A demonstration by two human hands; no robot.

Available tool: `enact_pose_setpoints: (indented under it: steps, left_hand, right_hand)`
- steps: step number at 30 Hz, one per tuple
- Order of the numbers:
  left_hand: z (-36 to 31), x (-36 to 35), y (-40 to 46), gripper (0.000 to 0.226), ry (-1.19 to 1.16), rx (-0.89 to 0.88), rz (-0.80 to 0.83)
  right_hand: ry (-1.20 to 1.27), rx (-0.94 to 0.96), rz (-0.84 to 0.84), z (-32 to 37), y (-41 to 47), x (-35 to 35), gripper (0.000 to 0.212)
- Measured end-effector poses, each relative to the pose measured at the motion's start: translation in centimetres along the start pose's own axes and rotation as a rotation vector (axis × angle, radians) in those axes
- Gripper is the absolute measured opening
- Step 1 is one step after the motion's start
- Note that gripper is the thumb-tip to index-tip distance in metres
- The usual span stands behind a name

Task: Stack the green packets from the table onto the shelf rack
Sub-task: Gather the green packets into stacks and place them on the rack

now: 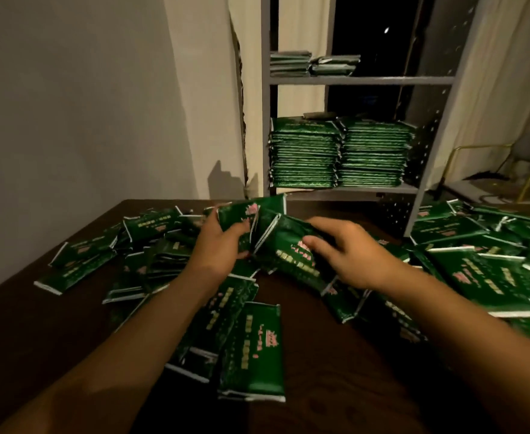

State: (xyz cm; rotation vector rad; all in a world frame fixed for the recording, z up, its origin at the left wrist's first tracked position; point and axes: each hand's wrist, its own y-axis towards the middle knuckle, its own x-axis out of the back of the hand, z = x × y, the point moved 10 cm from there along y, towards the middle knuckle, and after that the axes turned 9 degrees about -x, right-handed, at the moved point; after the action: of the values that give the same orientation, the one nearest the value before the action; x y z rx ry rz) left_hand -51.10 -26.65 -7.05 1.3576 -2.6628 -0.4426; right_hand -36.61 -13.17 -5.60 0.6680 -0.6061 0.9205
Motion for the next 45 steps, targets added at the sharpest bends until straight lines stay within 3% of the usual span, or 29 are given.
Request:
enact_pose_setpoints:
  steps: [2,6,10,15,21,24,27,30,32,35,39,42,45]
  left_hand:
    - [0.4,-1.8,-1.4,0.01,-0.085,0.068,0.066]
    - [2.0,-5.4,-3.2,0.027,-0.158,0.117,0.189]
    - [3.6,-5.5,-2.9,0.028,-0.234,0.146,0.103]
    - [4.0,-6.0,-2.6,0.028,-0.347,0.23,0.115]
    - [3.3,-5.3,-2.7,0.021,-0.212,0.088,0.09]
    - [2.8,-6.3,-3.6,0.04,-0.2,0.094,0.232]
    - [2.9,-6.6,-3.8,0.043,0.031,0.008,0.298]
    - [3.8,-6.0,-3.4,0.037,-0.026,0.087,0.209]
    - [3.4,-5.5,-3.2,0.042,0.023,0.053,0.207]
    - [2.3,-5.0,-3.1,0.057,0.064,-0.03,0.203]
    - [2.8,-5.8,-3.8,0.055,0.152,-0.041,0.24]
    - [3.7,-6.7,-4.1,0.05,0.212,0.0,0.299]
    - [4.0,-7.3,-4.4,0.05,0.302,-0.019,0.384]
  right_hand:
    - [0.152,-0.104,-0.064,-1.1,-0.8,0.8,0.028]
    - [0.41,-0.254,-0.331,-3.9,-2.8,2.0,0.045]
    - [0.607,-0.294,-0.22,-5.6,-3.4,0.7,0.066]
    - [0.415,-0.347,-0.25,-6.8,-3.4,2.1,0.043]
    - [0.263,-0.348,-0.235,-6.8,-3.5,2.3,0.038]
    - [0.253,-0.346,-0.265,-6.2,-3.6,2.5,0.041]
    - [0.282,-0.325,-0.282,-5.4,-3.6,1.7,0.066]
    - [0.343,-0.293,-0.185,-5.5,-3.2,0.4,0.106]
    - [0.455,-0.28,-0.085,-5.5,-3.1,-0.5,0.094]
    - [0.364,-0.239,-0.079,-5.3,-3.1,-0.7,0.07]
    - [0.397,-0.246,-0.045,-5.4,-3.2,-1.2,0.098]
    - [0.448,-0.234,-0.053,-5.2,-3.5,-1.0,0.09]
    - [0.289,-0.269,0.053,-5.0,-3.7,-2.5,0.075]
